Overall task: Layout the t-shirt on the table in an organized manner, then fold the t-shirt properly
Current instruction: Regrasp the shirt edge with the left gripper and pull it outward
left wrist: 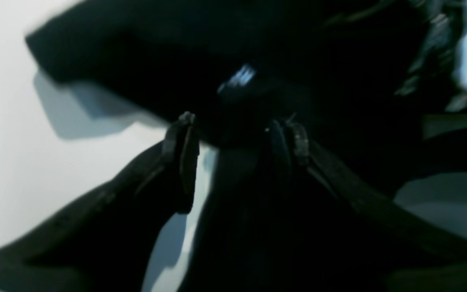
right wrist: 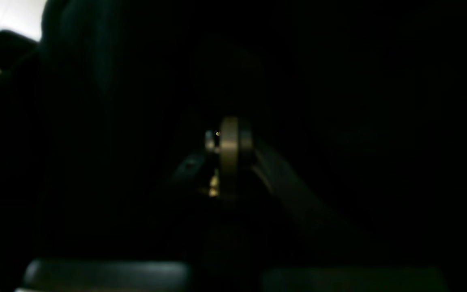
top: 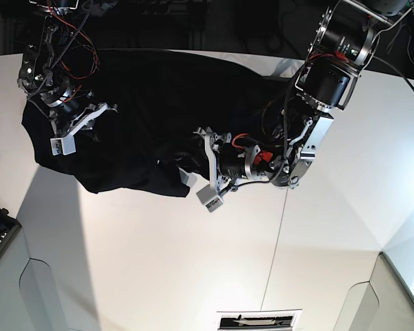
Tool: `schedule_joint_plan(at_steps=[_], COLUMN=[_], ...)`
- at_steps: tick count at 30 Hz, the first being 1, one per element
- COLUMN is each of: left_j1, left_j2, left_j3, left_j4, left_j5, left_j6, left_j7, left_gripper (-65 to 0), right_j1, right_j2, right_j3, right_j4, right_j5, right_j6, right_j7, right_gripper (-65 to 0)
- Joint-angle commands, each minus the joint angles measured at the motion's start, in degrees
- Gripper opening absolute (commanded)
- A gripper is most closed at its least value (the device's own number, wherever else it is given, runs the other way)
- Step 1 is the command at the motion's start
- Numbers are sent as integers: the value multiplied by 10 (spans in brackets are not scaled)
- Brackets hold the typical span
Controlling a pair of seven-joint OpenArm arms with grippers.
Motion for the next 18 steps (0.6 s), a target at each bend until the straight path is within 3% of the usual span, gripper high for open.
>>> schedule_joint_plan(at_steps=[1,6,12,18], left_j1=[-24,-35,-24,-23], left_j2=[2,1,2,2], left_j3=[-3,-3,-3,-3], left_j4=[10,10,10,10], left_j5=[-29,-75,-50,8], left_j6=[-5,-5,-5,-5], left_j7=[6,51,49,11], left_gripper=[-334,-334,-334,-334], right_j1=[-5,-5,-5,-5], right_j2=[8,8,8,8], right_j3=[4,4,4,4], right_j4=[-2,-2,-2,-2], right_j5=[-34,-34,-34,-34], right_j6=[-23,-23,-23,-23], right_j7=[-34,-33,-33,-32], right_gripper=[-650,-650,-650,-650])
